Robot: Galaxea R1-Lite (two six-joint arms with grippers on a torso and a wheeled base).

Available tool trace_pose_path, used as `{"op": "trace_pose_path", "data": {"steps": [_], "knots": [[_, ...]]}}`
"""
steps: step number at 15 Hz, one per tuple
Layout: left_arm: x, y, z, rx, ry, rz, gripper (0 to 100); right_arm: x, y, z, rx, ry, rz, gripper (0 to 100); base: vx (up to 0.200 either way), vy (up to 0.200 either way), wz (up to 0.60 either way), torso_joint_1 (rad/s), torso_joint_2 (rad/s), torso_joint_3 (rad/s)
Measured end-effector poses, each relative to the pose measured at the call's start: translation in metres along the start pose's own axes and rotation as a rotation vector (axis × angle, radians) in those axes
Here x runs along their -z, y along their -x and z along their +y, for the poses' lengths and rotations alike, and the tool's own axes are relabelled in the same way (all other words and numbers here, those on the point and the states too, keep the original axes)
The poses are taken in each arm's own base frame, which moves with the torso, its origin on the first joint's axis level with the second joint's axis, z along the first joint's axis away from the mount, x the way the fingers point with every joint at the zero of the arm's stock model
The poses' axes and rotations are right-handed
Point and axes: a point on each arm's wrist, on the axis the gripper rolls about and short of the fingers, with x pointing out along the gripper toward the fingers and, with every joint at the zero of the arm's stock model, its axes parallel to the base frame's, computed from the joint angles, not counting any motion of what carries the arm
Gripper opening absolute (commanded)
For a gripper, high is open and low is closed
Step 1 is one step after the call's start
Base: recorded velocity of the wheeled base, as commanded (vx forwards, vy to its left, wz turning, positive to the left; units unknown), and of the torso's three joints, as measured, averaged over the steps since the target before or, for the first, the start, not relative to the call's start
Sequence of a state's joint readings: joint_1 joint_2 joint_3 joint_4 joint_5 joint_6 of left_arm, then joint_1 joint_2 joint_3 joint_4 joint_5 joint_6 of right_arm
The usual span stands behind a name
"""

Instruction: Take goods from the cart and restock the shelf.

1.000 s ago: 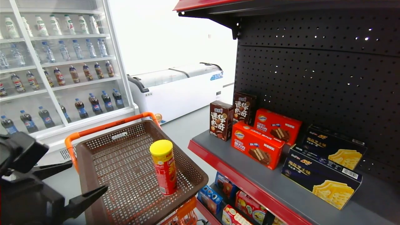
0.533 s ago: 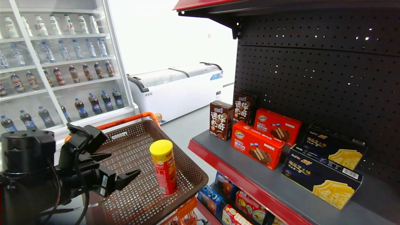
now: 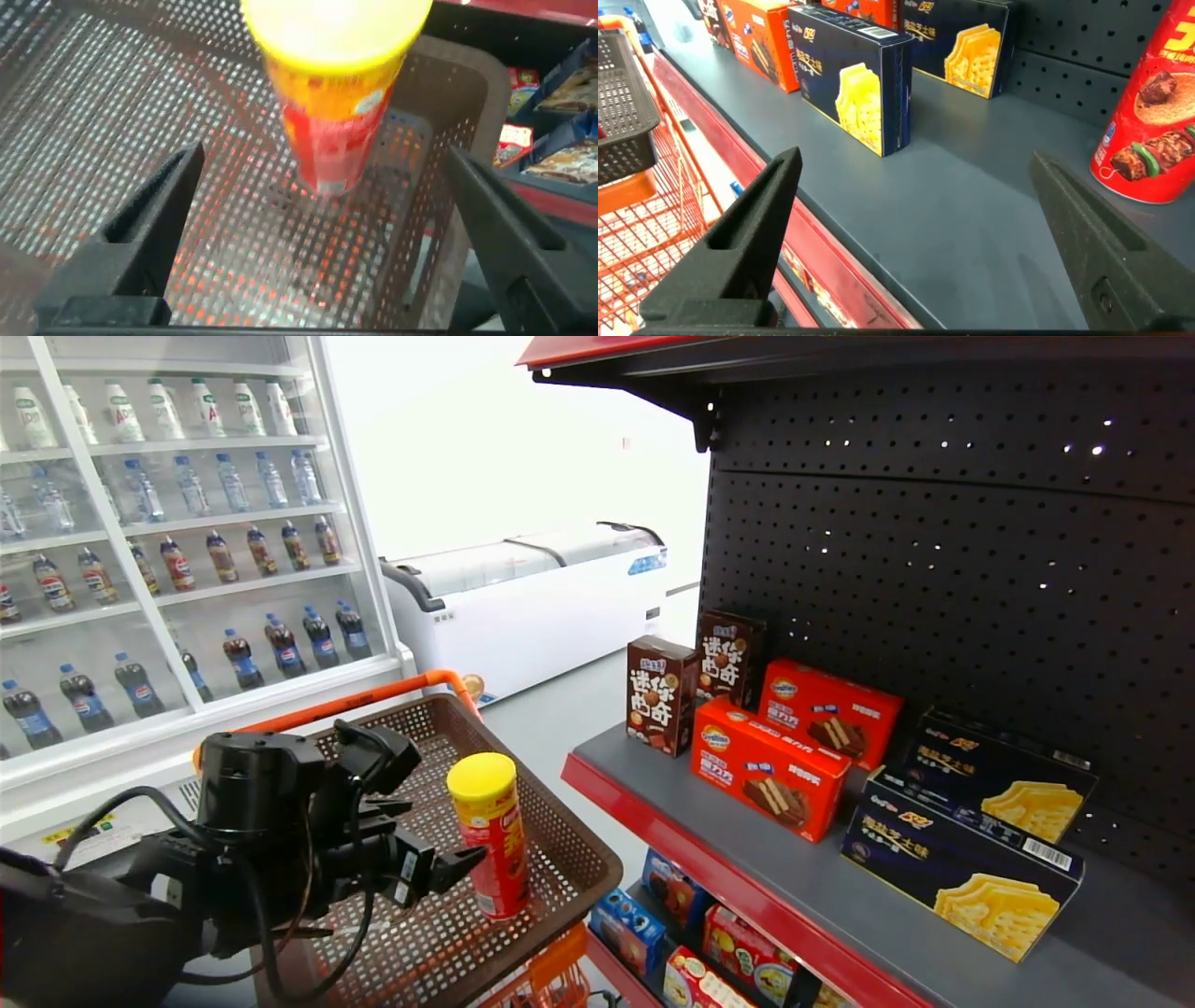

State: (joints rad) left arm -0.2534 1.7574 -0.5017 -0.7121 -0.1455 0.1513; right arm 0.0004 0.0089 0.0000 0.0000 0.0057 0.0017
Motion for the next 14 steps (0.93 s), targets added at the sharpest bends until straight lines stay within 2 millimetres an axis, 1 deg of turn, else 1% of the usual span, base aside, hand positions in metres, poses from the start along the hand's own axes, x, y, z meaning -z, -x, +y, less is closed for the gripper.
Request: {"op": "trace_pose_path", "data": {"steps": [3, 4, 6, 10, 14], "knots": [[0.003, -0.027, -0.004, 0.020, -0.015, -0.005, 100, 0.000, 0.000, 0.000, 0.000, 0.000, 0.000, 100, 0.000, 0.000, 0.00, 0.000, 0.00, 0.000], [0.002, -0.036, -0.008, 0.030, -0.024, -0.020, 100, 0.000, 0.000, 0.000, 0.001, 0.000, 0.000, 100, 0.000, 0.000, 0.00, 0.000, 0.00, 0.000], [0.002, -0.048, -0.014, 0.050, -0.038, -0.016, 100, 0.000, 0.000, 0.000, 0.001, 0.000, 0.000, 100, 0.000, 0.000, 0.00, 0.000, 0.00, 0.000], [0.011, -0.061, -0.017, 0.052, -0.043, 0.025, 100, 0.000, 0.000, 0.000, 0.000, 0.000, 0.000, 100, 0.000, 0.000, 0.00, 0.000, 0.00, 0.000], [0.014, -0.069, -0.016, 0.049, -0.053, 0.039, 100, 0.000, 0.000, 0.000, 0.000, 0.000, 0.000, 100, 0.000, 0.000, 0.00, 0.000, 0.00, 0.000]]}}
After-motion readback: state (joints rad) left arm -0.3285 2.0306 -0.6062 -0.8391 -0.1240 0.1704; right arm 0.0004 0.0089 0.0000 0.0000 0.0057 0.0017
